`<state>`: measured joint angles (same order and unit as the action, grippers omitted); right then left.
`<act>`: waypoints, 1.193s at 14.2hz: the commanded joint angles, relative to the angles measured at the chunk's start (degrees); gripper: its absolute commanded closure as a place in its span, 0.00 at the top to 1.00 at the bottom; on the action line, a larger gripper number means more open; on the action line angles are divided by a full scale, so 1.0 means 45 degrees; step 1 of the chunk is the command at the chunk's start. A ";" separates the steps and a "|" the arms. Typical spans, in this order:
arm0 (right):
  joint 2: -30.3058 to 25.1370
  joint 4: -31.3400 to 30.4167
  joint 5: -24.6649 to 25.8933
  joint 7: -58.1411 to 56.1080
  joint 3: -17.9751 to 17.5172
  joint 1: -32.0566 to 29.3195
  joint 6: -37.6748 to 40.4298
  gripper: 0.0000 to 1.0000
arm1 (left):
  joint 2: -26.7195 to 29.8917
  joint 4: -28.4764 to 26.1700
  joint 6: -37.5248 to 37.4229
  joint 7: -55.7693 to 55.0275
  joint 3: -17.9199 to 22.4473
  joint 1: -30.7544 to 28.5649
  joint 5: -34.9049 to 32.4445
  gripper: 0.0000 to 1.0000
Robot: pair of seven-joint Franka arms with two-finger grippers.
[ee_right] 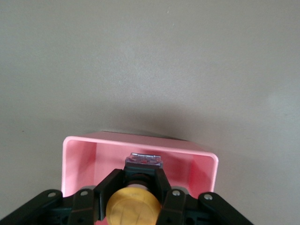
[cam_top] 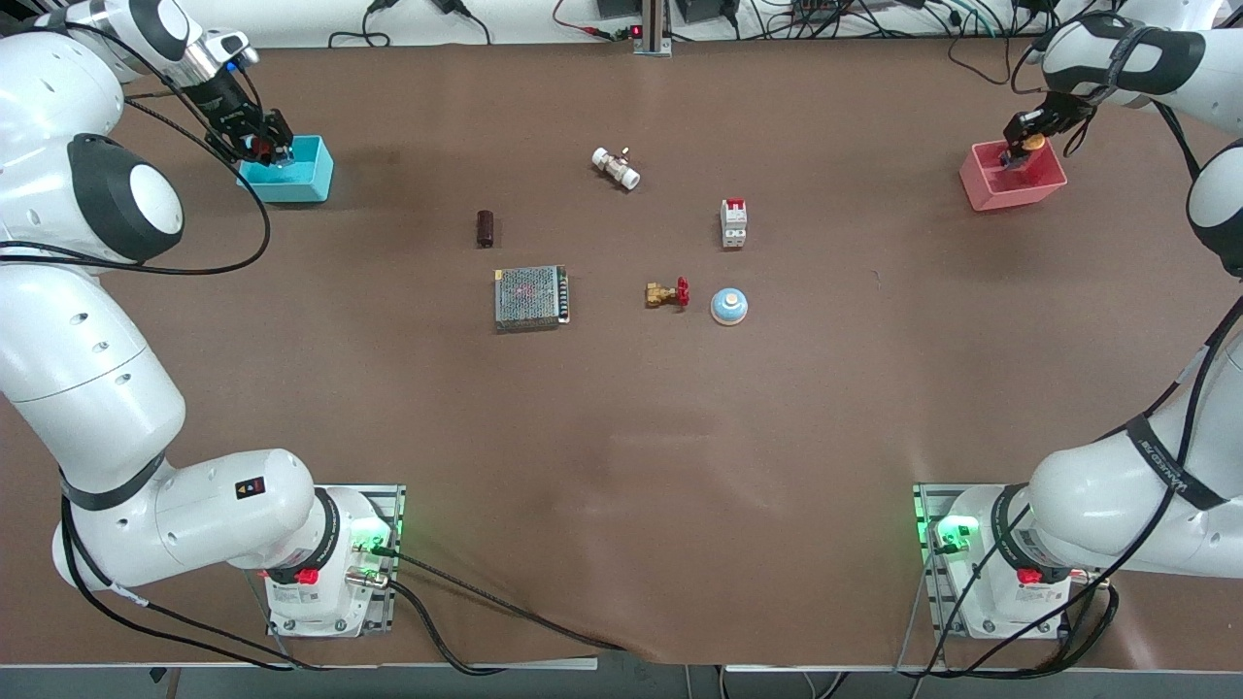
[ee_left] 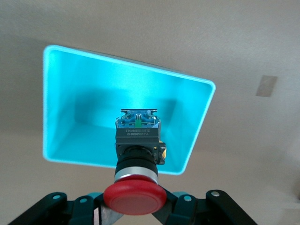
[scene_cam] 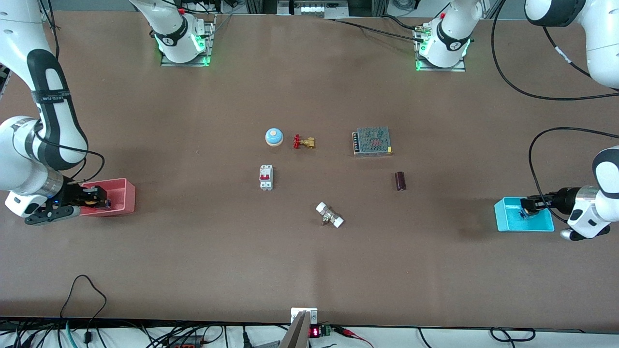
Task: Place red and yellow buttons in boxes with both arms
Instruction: 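Lower the yellow button into the pink box while the left gripper lowers red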
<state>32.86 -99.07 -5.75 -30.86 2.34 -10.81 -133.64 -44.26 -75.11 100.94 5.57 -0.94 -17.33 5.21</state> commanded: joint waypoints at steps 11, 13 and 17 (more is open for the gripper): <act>0.0373 -0.0075 -0.0325 -0.0232 -0.0052 0.0058 0.0147 0.36 | -0.1374 0.0813 0.0793 0.1028 0.0111 -0.0191 0.0033 0.19; 0.0373 -0.0075 -0.0325 -0.0192 -0.0052 0.0096 0.0147 0.61 | -0.1316 0.0813 0.0793 0.1028 0.0130 -0.0152 0.0033 0.42; 0.0373 -0.0075 -0.0325 -0.0192 -0.0051 0.0097 0.0127 0.83 | -0.1121 0.0813 0.0734 0.1047 0.0111 -0.0172 0.0033 0.73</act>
<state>34.94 -99.19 -5.91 -30.90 2.21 -10.38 -133.44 -49.44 -72.67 104.88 9.04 -0.60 -18.12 5.21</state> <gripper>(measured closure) 0.203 0.467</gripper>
